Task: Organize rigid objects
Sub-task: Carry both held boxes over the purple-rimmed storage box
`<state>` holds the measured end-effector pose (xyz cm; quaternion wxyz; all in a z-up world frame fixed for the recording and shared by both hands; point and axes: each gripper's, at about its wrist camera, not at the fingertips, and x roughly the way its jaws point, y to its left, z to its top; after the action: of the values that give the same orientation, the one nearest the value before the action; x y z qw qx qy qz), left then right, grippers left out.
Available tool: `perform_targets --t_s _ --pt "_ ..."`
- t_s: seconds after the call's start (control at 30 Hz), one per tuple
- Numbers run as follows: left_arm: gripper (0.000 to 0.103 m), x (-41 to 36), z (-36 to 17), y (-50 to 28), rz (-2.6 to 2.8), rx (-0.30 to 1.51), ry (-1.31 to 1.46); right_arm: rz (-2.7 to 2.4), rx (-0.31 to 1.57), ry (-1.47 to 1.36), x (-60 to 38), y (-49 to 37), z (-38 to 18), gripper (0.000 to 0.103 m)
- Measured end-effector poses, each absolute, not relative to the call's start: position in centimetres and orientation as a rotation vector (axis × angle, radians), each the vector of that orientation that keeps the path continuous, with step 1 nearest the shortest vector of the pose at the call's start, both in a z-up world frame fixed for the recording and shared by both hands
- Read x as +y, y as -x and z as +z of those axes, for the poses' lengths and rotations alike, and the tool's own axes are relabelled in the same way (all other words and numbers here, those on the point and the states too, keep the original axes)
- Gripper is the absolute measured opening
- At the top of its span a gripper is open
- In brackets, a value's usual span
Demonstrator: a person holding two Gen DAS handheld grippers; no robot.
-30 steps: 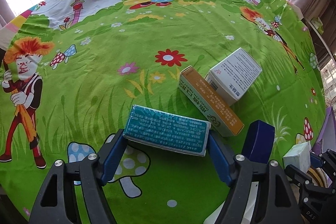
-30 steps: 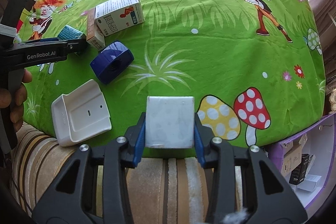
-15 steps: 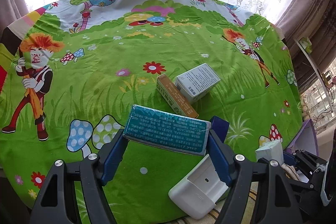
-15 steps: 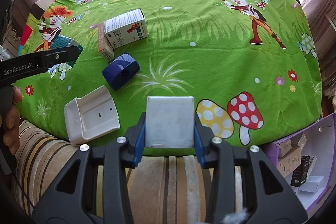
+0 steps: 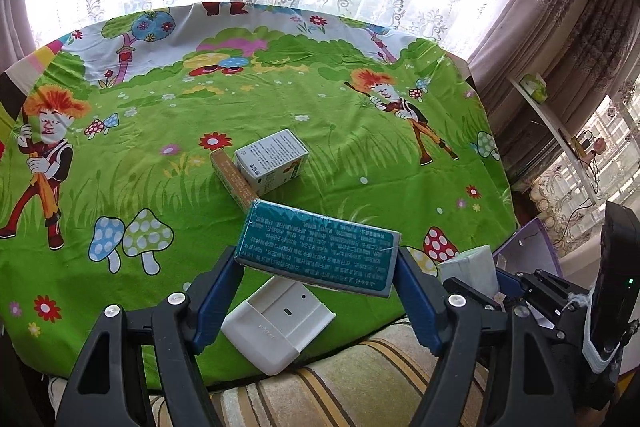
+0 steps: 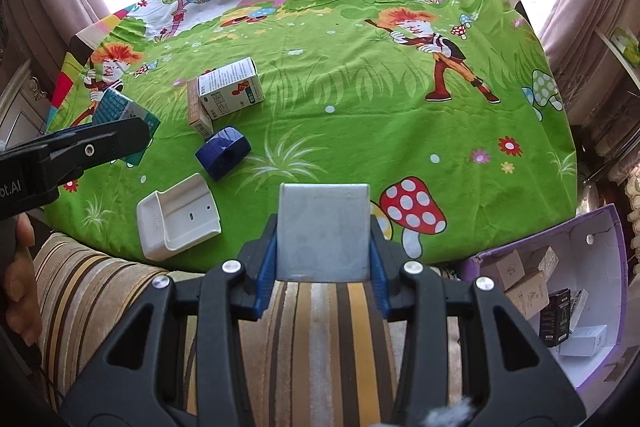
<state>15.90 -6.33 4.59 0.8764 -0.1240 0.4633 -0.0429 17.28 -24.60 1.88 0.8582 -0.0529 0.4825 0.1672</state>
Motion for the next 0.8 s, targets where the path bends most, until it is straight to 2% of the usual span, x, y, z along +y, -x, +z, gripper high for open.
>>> perform_targets --t_s 0.8 --pt "0.076 -17.6 6.9 -13.0 -0.311 0.956 0.208 0.211 0.918 0.068 -35.6 -12.0 5.6 0.044"
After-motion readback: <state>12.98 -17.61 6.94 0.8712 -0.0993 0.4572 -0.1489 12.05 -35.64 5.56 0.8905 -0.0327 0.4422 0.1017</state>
